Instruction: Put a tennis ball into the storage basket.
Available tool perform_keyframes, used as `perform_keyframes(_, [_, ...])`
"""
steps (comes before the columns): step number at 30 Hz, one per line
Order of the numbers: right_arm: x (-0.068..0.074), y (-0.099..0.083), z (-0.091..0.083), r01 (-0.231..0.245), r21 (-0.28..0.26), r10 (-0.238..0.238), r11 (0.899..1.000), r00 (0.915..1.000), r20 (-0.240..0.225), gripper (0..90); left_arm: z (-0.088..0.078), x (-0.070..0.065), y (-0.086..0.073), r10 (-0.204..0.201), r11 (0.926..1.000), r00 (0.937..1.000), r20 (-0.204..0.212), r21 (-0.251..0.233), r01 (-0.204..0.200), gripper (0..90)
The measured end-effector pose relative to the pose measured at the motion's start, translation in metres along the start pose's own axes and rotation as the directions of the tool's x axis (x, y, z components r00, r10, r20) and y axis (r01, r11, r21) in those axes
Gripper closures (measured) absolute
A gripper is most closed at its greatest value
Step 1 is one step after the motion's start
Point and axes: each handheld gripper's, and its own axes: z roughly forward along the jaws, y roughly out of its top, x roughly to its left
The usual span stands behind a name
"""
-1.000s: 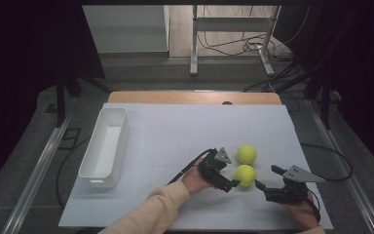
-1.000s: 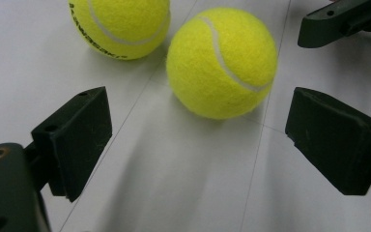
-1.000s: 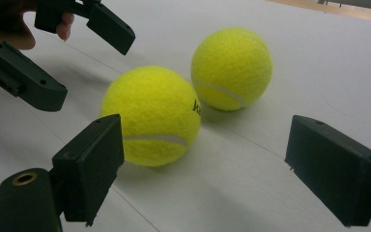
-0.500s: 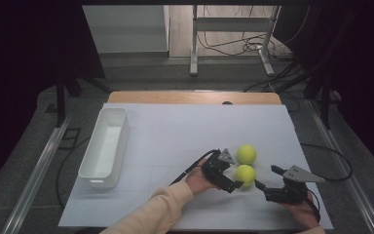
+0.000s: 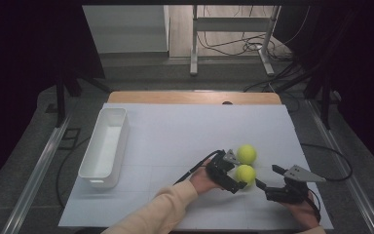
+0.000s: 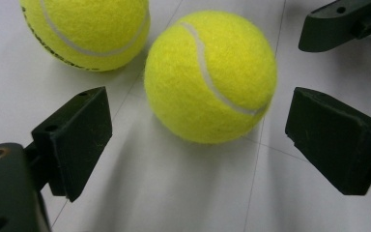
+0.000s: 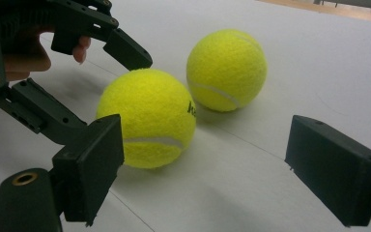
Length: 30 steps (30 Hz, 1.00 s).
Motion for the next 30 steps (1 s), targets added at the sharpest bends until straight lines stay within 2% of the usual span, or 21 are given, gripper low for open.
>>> perform_keyframes(10, [0.0, 0.0, 0.0, -0.001, 0.002, 0.001, 1.0, 1.0, 0.004, 14.4, 0.011, -0.005, 0.007, 0.01, 0.9999, 0.9998, 0.017, 0.006, -0.01, 10.1])
perform_keyframes(23, [0.0, 0.0, 0.0, -0.002, 0.0, 0.002, 1.0, 1.0, 0.006, 14.4, 0.021, -0.004, 0.014, 0.019, 0.9993, 0.9996, 0.021, 0.032, -0.02, 10.3])
perform_keyframes(26, [-0.001, 0.0, 0.0, -0.001, -0.001, 0.001, 1.0, 1.0, 0.008, 14.5, 0.021, -0.006, 0.015, 0.023, 0.9991, 0.9997, 0.008, 0.036, -0.024, 23.4])
perform_keyframes(30, [-0.001, 0.0, -0.001, -0.001, -0.001, 0.001, 1.0, 0.9999, 0.011, 14.5, 0.019, -0.006, 0.015, 0.029, 0.9991, 0.9996, 0.001, 0.03, -0.029, 26.0])
